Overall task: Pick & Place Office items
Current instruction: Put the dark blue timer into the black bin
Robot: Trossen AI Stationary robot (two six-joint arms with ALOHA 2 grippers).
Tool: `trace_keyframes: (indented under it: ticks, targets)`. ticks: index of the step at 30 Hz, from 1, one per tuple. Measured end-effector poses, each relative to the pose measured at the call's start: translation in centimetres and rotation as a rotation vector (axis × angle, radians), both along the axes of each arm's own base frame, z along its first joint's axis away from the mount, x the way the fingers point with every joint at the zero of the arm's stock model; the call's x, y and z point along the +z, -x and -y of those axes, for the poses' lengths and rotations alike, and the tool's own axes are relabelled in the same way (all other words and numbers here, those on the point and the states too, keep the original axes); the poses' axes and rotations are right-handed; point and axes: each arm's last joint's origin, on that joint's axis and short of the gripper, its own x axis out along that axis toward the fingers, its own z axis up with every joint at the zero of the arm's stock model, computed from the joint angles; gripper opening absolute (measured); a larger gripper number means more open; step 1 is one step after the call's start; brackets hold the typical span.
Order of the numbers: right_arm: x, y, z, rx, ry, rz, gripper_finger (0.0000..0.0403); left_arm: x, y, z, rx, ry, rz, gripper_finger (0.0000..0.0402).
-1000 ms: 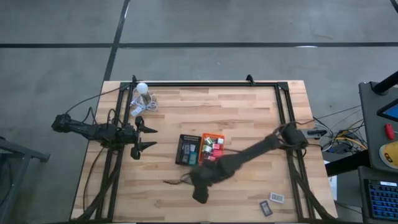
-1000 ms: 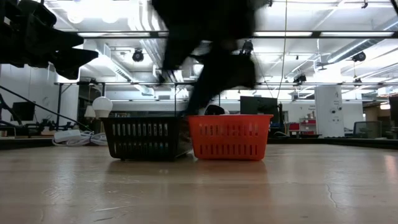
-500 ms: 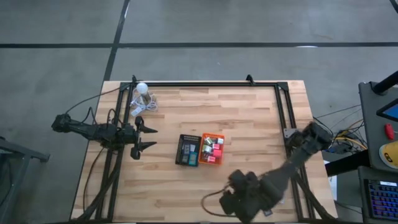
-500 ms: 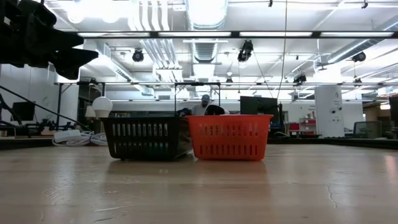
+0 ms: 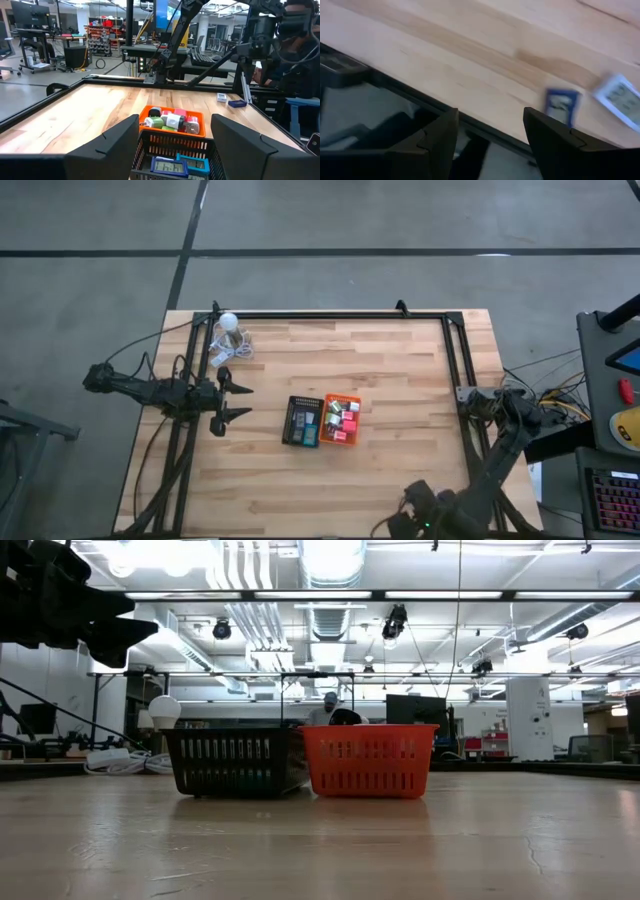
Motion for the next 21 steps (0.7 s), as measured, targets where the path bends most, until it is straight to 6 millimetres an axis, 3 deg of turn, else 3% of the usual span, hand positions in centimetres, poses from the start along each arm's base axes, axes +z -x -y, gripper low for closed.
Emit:
trace_keyframes:
  ticks: [8, 21]
  targets:
    - [-1.3, 1.7, -1.3, -0.09, 0.018, -0.05, 0.0219, 0.0, 0.0, 0.0, 0.0, 0.0, 0.0, 0.0252]
    - [-5.9, 2.2, -4.2, -0.005, 0.051, -0.062, 0.0219, 0.0, 0.0, 0.0, 0.0, 0.0, 0.0, 0.0252]
